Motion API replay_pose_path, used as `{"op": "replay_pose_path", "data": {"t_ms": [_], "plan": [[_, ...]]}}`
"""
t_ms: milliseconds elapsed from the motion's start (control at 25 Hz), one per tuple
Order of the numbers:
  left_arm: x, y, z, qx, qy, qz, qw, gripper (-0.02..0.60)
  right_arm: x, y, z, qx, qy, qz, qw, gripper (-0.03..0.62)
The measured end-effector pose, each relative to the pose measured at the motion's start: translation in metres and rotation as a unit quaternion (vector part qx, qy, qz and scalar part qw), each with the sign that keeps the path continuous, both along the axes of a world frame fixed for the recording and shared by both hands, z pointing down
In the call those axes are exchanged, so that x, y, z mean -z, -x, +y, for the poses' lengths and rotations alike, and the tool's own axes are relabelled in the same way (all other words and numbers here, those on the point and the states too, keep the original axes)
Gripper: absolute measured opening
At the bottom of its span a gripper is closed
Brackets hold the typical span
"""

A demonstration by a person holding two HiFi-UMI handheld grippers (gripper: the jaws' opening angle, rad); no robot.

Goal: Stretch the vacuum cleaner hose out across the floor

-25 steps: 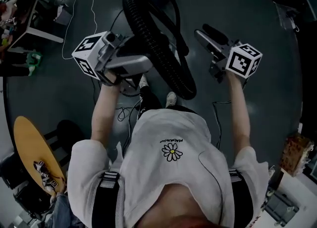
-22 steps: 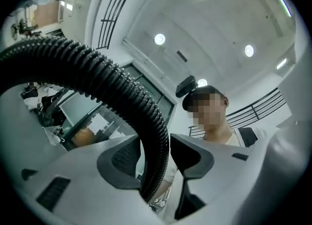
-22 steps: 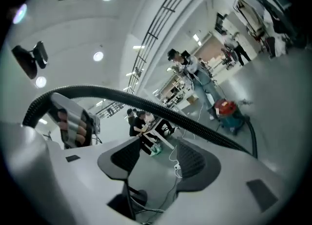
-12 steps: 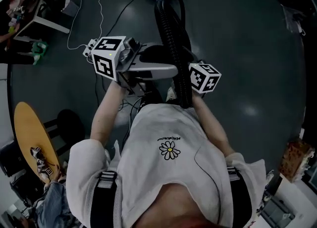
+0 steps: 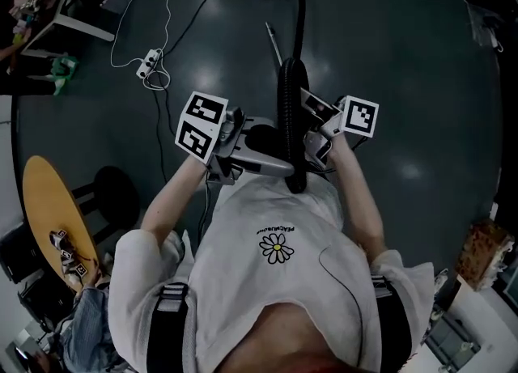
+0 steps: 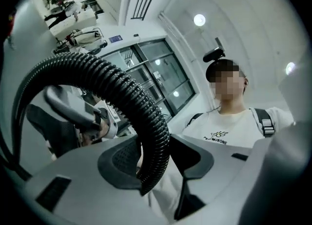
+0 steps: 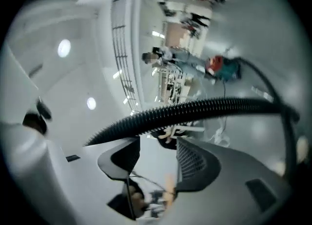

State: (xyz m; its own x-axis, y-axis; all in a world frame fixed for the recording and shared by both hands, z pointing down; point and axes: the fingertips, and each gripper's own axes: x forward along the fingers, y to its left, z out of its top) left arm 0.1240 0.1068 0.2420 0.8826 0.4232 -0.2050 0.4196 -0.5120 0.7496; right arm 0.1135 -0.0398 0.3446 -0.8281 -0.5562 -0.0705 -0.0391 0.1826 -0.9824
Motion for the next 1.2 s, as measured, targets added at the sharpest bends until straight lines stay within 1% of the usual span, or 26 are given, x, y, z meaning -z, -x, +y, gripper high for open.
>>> {"op": "replay_pose_path", "data": {"t_ms": [40, 80, 120, 160, 240, 320, 440, 480, 600, 640, 680, 720, 800, 880, 920, 960, 1000, 1040, 1080, 1120, 1160, 1200], "plan": [[-0.002, 0.008, 0.006, -0.006, 0.005, 0.005, 1.0, 0.19, 0.006, 0.0, 0.014, 0.026, 0.038, -0.088, 0.995, 0.245], [-0.004, 0.014, 0.014, -0.014, 0.001, 0.004, 0.9999, 0.19, 0.011, -0.002, 0.027, 0.044, 0.074, -0.161, 0.983, 0.245], [-0.006, 0.019, 0.024, -0.024, -0.009, 0.0, 0.9997, 0.189, 0.014, -0.005, 0.039, 0.058, 0.101, -0.204, 0.972, 0.245], [-0.007, 0.022, 0.035, -0.035, -0.023, -0.004, 0.9991, 0.187, 0.016, -0.006, 0.051, 0.068, 0.116, -0.215, 0.967, 0.245], [-0.014, 0.03, 0.058, -0.056, -0.061, -0.023, 0.9963, 0.186, 0.02, 0.002, 0.069, 0.086, 0.124, -0.181, 0.972, 0.245], [-0.024, 0.038, 0.083, -0.076, -0.101, -0.047, 0.9908, 0.186, 0.029, 0.019, 0.085, 0.102, 0.125, -0.156, 0.974, 0.245], [-0.04, 0.048, 0.119, -0.103, -0.14, -0.071, 0.9821, 0.186, 0.032, 0.05, 0.11, 0.136, 0.128, -0.112, 0.976, 0.246], [-0.046, 0.051, 0.128, -0.111, -0.156, -0.083, 0.9781, 0.186, 0.03, 0.058, 0.116, 0.145, 0.133, -0.1, 0.975, 0.245], [-0.07, 0.057, 0.15, -0.13, -0.203, -0.124, 0.9627, 0.186, 0.024, 0.078, 0.127, 0.155, 0.154, -0.09, 0.972, 0.245], [-0.077, 0.059, 0.155, -0.13, -0.213, -0.135, 0.9588, 0.186, 0.021, 0.082, 0.13, 0.156, 0.155, -0.08, 0.972, 0.245], [-0.084, 0.06, 0.158, -0.127, -0.216, -0.145, 0.9573, 0.186, 0.019, 0.084, 0.134, 0.153, 0.151, -0.067, 0.974, 0.245], [-0.088, 0.061, 0.161, -0.118, -0.211, -0.15, 0.9586, 0.186, 0.02, 0.086, 0.136, 0.147, 0.143, -0.057, 0.977, 0.245], [-0.092, 0.063, 0.164, -0.091, -0.183, -0.152, 0.967, 0.186, 0.026, 0.088, 0.143, 0.131, 0.116, -0.051, 0.983, 0.245], [-0.091, 0.062, 0.166, -0.047, -0.148, -0.14, 0.9779, 0.186, 0.042, 0.09, 0.152, 0.122, 0.069, -0.053, 0.989, 0.245], [-0.089, 0.06, 0.165, -0.014, -0.12, -0.125, 0.9848, 0.186, 0.053, 0.09, 0.158, 0.119, 0.034, -0.053, 0.991, 0.245], [-0.086, 0.06, 0.163, 0.027, -0.08, -0.101, 0.9913, 0.187, 0.064, 0.087, 0.165, 0.114, -0.005, -0.053, 0.992, 0.245], [-0.084, 0.061, 0.162, 0.072, -0.036, -0.074, 0.994, 0.187, 0.075, 0.082, 0.173, 0.106, -0.047, -0.049, 0.992, 0.245], [-0.084, 0.062, 0.166, 0.123, -0.007, -0.048, 0.9913, 0.199, 0.084, 0.076, 0.186, 0.098, -0.09, -0.038, 0.99, 0.245], [-0.084, 0.061, 0.177, 0.175, 0.0, -0.029, 0.9842, 0.201, 0.091, 0.067, 0.204, 0.095, -0.13, -0.017, 0.987, 0.245], [-0.083, 0.055, 0.196, 0.221, -0.009, -0.017, 0.9751, 0.201, 0.097, 0.056, 0.23, 0.097, -0.164, 0.005, 0.982, 0.245], [-0.08, 0.047, 0.219, 0.254, -0.018, -0.01, 0.967, 0.202, 0.105, 0.045, 0.257, 0.103, -0.188, 0.017, 0.977, 0.245], [-0.075, 0.04, 0.238, 0.273, -0.015, -0.003, 0.962, 0.202, 0.113, 0.034, 0.28, 0.107, -0.206, 0.014, 0.973, 0.245]]}}
